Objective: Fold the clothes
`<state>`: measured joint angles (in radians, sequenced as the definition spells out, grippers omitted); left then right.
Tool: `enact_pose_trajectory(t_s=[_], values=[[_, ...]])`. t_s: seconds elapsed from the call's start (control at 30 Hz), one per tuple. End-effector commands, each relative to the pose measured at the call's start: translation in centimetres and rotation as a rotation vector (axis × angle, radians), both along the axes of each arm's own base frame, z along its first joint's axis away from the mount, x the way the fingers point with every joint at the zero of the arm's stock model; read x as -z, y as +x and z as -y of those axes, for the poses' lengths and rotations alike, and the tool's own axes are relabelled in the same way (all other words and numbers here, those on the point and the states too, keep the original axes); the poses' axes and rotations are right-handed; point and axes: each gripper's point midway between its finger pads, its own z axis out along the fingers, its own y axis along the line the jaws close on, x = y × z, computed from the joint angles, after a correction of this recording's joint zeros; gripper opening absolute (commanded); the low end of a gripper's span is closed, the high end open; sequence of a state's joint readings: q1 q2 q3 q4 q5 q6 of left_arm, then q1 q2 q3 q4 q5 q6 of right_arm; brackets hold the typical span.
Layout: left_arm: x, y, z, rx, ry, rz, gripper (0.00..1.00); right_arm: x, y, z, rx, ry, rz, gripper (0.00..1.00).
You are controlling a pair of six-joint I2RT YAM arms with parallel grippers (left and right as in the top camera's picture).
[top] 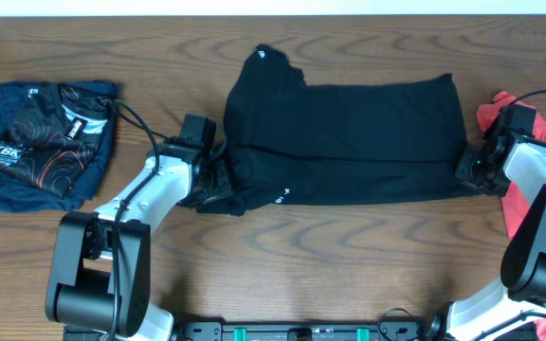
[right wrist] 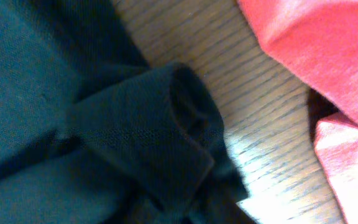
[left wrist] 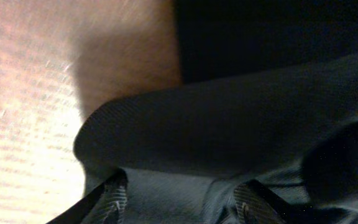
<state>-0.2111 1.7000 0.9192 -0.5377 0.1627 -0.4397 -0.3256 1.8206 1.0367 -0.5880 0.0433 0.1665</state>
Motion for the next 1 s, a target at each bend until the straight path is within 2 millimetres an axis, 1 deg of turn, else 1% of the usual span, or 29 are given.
enact_pose_trajectory(t_s=[0.0,0.03,0.07,0.2,0.23,0.33,0.43,0.53,0.6,0.67,0.73,0.8,0.83,0.9,0.97], values=[[1.2,-1.1,-2.1,-0.004,0.108,-0.028,0.51,2.0,-2.8,0.0,-0.001,-0.025,-0.110,0.06],[1.4,-1.3,-2.6,-0.008,0.133,-0.035,0.48,1.9,-3.1,0.2,0.002,-0.037,-0.125,0.03],[1.4,-1.5,-2.9,-0.011,0.148,-0.042,0.48,1.9,-3.7,0.6,0.011,-0.059,-0.150,0.01],[1.6,-2.8,-4.6,-0.048,0.179,-0.100,0.47,1.7,-6.0,1.6,0.089,-0.115,-0.240,0.01],[1.6,-3.2,-5.1,-0.061,0.183,-0.121,0.44,1.7,-6.5,1.6,0.094,-0.112,-0.257,0.01],[1.5,-4.5,-6.4,-0.098,0.190,-0.182,0.43,1.6,-7.6,1.2,0.090,-0.098,-0.304,0.01],[1.4,-5.8,-8.0,-0.131,0.229,-0.235,0.41,1.5,-9.3,0.5,0.111,-0.074,-0.370,0.01],[0.9,-6.2,-9.1,-0.136,0.256,-0.245,0.42,1.2,-10.7,-0.1,0.137,-0.053,-0.427,0.01],[0.4,-5.8,-9.1,-0.124,0.252,-0.218,0.42,1.1,-11.4,-0.8,0.138,-0.017,-0.454,0.01],[-0.5,-5.0,-9.1,-0.102,0.248,-0.169,0.42,1.1,-11.6,-1.3,0.137,0.008,-0.461,0.01],[-2.2,-3.7,-9.0,-0.106,0.239,-0.098,0.43,1.0,-11.5,-1.4,0.137,0.020,-0.456,0.01],[-3.9,-2.7,-8.5,-0.107,0.204,-0.030,0.49,0.9,-11.3,-1.5,0.138,0.023,-0.448,0.02],[-4.9,-2.2,-7.9,-0.104,0.170,0.006,0.53,0.8,-11.0,-1.5,0.138,0.029,-0.439,0.03],[-6.8,-1.5,-6.1,-0.077,0.066,0.080,0.57,0.6,-10.4,-1.6,0.140,0.038,-0.418,0.06],[-8.5,-1.4,-4.2,-0.043,-0.032,0.135,0.59,0.1,-9.6,-1.7,0.141,0.055,-0.393,0.09]])
